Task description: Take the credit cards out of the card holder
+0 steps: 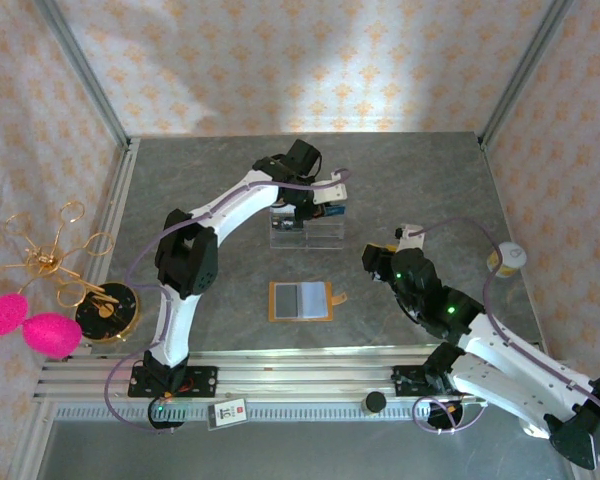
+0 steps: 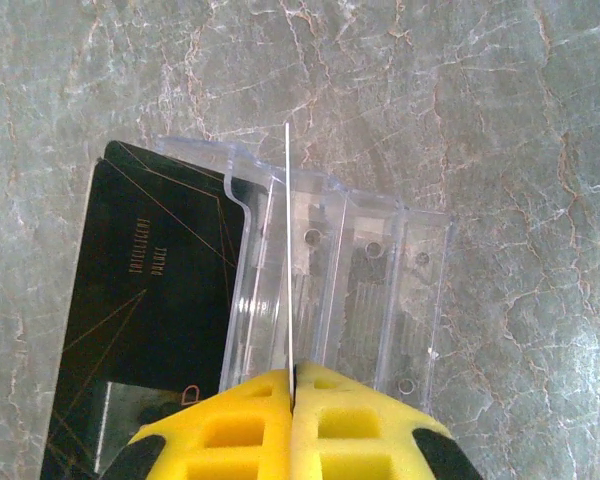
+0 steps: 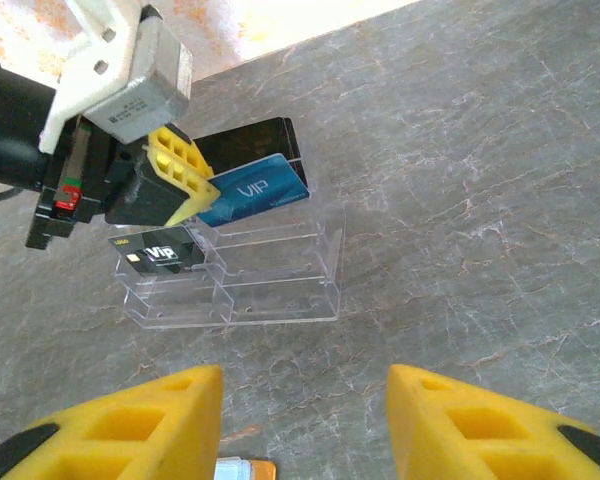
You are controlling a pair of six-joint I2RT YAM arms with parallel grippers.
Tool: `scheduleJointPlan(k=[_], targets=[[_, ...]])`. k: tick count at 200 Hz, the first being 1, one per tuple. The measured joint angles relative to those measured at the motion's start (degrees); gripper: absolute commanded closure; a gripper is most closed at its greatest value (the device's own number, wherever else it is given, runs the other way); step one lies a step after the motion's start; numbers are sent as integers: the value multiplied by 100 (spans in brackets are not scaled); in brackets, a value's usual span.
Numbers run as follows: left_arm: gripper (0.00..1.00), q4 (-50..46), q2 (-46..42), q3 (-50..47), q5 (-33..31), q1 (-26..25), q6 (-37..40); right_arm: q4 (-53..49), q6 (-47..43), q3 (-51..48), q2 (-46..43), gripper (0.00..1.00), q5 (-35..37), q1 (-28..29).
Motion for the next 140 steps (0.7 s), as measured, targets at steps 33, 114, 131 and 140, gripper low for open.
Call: scheduleJointPlan(k=[33,114,131,140], targets=[[100,-142,0,142,-98,2,138,17,0,0,98,54,-55,-2],[100,-332,199,372,-105,9,339,24,0,4,109,54,-81,-2],[100,-332,304,372,-107,28,354,24,0,4,114,54,-81,-2],[100,-332,352,372,-111,50,352,22,0,4,127,54,-81,-2]])
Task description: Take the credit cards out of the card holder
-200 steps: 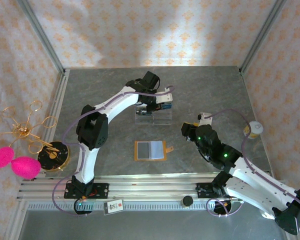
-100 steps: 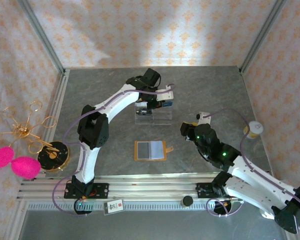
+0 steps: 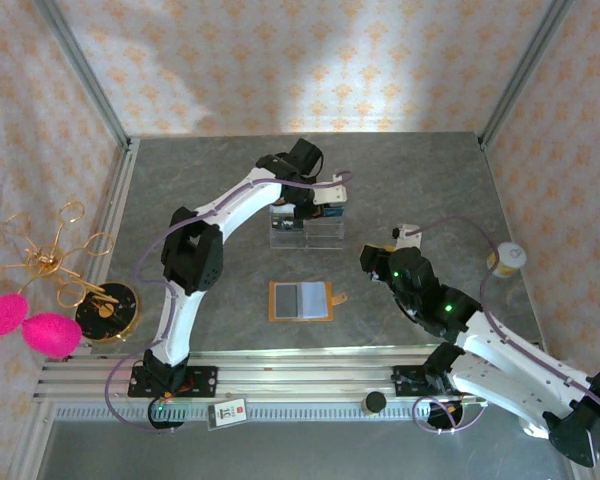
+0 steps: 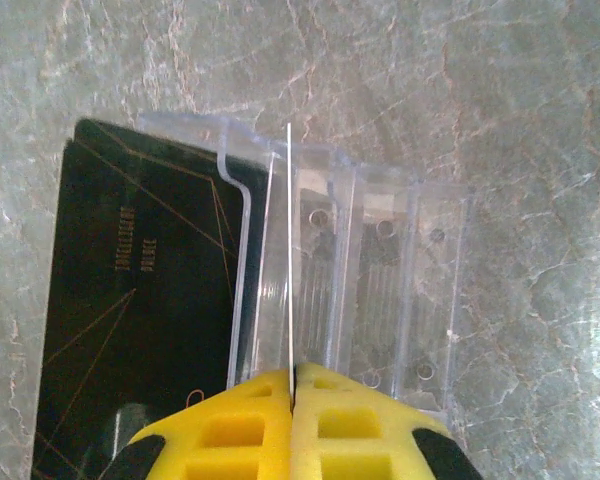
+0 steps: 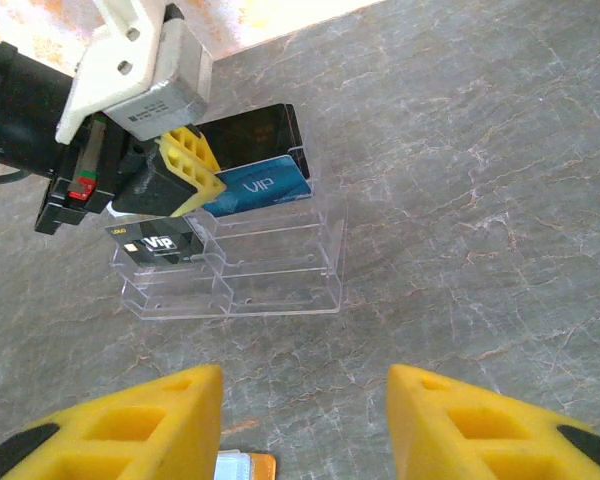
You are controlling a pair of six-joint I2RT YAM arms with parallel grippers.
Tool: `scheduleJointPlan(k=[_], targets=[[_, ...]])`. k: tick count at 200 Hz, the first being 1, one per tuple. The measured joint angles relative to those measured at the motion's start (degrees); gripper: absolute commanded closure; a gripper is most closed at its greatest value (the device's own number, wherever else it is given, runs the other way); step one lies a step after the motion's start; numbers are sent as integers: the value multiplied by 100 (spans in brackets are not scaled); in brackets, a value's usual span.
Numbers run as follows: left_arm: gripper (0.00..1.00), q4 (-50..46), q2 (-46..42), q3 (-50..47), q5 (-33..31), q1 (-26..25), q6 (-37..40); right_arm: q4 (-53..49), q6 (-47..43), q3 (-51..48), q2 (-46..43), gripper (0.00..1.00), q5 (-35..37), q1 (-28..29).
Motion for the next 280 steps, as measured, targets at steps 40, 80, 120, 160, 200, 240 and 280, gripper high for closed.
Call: scheduleJointPlan(k=[40,80,120,160,200,240,280], targets=[[100,0,22,0,33,76,4,2,2,2,103,54,-39,-2],[97,-4,22,2,24,76,2,28,2,2,205,53,-66,-24],[74,175,20,2,-103,76,-254,50,0,2,212,42,-181,-37],[74,616,-170,7,-144,92,-861,127,2,2,227,38,-278,-37],[69,1812,-1250,-431,-114,92,-2116,354,-35,9,813,38,-907,-39],[41,4503,-4236,-3289,-101,92,-4168,651,-61,2,1770,39,-1471,372],[1,6830,-6452,-5971,-195,92,-6133,671,-179,170,2459,39,-1272,1250]])
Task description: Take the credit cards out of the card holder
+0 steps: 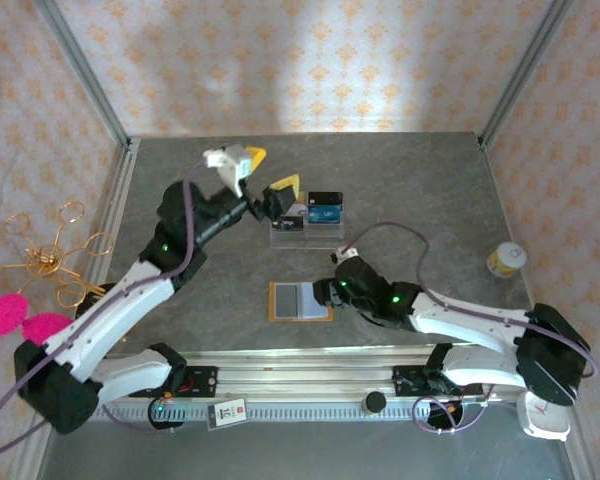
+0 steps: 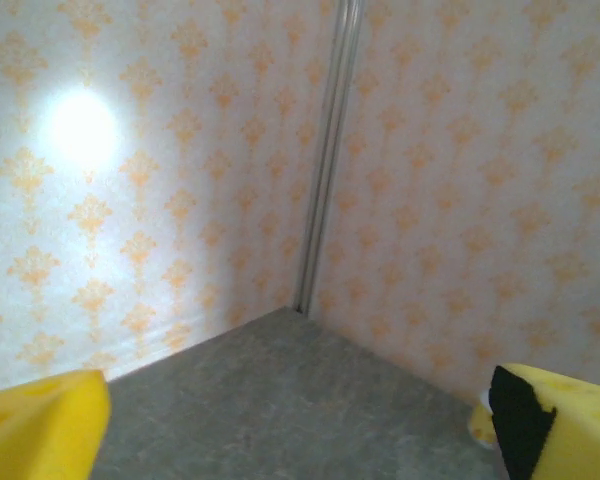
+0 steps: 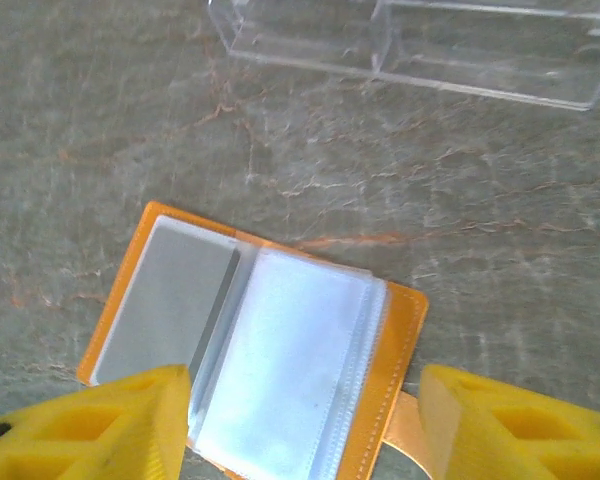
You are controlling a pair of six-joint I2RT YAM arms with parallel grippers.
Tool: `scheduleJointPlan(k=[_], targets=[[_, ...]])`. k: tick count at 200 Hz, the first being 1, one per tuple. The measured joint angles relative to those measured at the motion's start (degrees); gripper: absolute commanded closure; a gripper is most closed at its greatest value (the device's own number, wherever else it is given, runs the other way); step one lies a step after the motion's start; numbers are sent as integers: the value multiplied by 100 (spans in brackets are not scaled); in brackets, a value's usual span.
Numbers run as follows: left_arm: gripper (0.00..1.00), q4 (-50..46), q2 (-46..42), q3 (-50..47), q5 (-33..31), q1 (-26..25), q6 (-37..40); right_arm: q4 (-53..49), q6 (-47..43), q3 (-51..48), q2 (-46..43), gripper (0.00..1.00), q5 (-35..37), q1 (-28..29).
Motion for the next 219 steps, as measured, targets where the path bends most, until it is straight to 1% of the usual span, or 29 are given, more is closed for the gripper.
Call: scheduleJointPlan(k=[17,50,70,86,120,147,157,166,177,201,219], targets=[[1,494,-356,-778,-76,0,-732,-2,-42,173,516,40,236,264],[1,1309,-761,-2070,-103,0,-2090,-20,-129,522,1401,42,695,911],[1,1561,-911,-2472,-44,0,-2693,22,-221,809,1805,44,824,1143],[1,1709,-986,-2603,168,4,-3032,111,-323,1043,2094,46,905,1250],[1,1742,-1270,-2662,557,15,-3362,203,-450,1475,2693,49,1056,1318],[1,1561,-1563,-2675,597,15,-3434,184,-514,1683,3088,50,1202,1318],[3,1392,-1663,-2675,568,15,-3423,184,-531,1740,3217,52,1268,1318],[6,1172,-1751,-2673,511,15,-3366,179,-533,1823,3283,55,1349,1325],[11,868,-1827,-2667,400,15,-3281,184,-527,1888,3346,62,1401,1325],[18,201,-1884,-2667,127,15,-3152,247,-463,1895,3383,76,1438,1340],[23,-155,-1886,-2675,-63,15,-3136,280,-448,1875,3383,85,1458,1344]])
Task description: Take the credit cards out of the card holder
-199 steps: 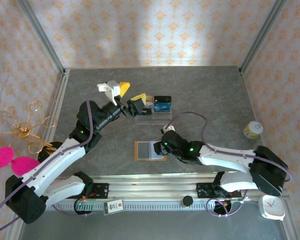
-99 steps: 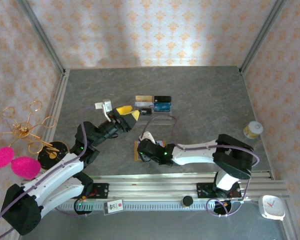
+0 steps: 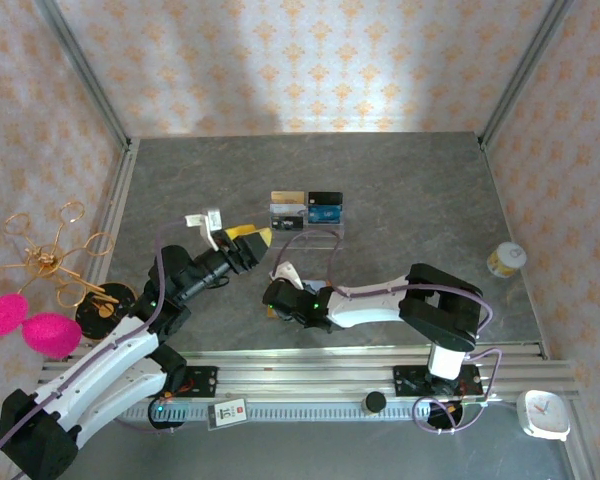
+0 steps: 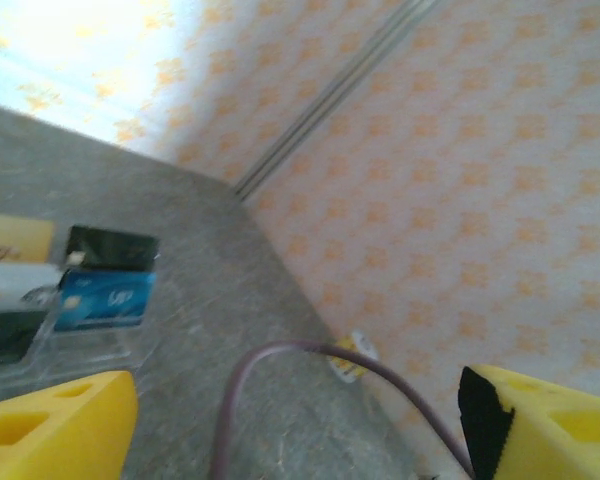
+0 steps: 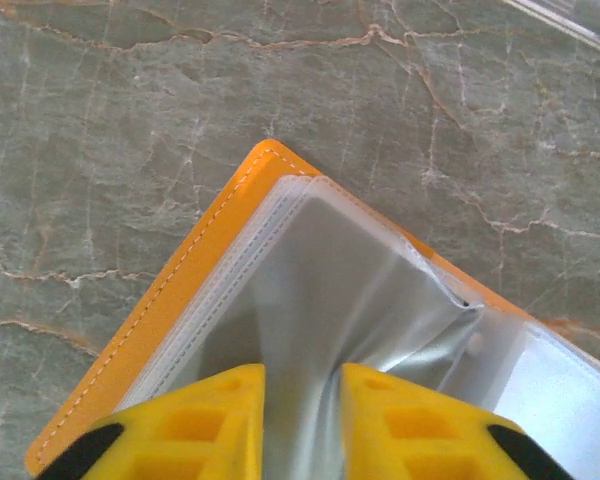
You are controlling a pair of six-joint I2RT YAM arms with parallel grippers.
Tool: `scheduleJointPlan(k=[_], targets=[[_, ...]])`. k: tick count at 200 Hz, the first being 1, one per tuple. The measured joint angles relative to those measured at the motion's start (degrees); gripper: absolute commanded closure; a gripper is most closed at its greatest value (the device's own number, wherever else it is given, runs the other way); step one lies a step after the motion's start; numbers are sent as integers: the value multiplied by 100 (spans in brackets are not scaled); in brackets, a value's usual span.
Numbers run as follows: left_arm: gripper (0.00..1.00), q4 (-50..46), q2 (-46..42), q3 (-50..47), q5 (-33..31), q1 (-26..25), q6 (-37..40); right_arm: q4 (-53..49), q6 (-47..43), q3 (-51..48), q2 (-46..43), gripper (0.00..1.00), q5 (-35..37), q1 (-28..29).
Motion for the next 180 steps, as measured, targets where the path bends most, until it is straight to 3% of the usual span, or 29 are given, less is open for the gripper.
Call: scheduleJointPlan(k=[26,55,87,115,157,180], targets=[[36,-302,0,-98,-232,2,-2,190,37,-125,-33,100,39,-17],[49,-527,2,-407,-452,2,-111,616,20,-610,-365,100,-181,-131],[59,-503,142,-984,-527,26,-341,1115,2,-1329,-1016,100,-881,-444],[74,-374,721,-1298,-551,-76,-568,1519,22,-1663,-1349,100,-1478,-723],[99,92,1729,-1305,-605,-614,-688,1797,109,-1738,-1473,100,-1880,-793],[100,116,2286,-1200,-656,-809,-686,1860,175,-1738,-1484,100,-1926,-793]])
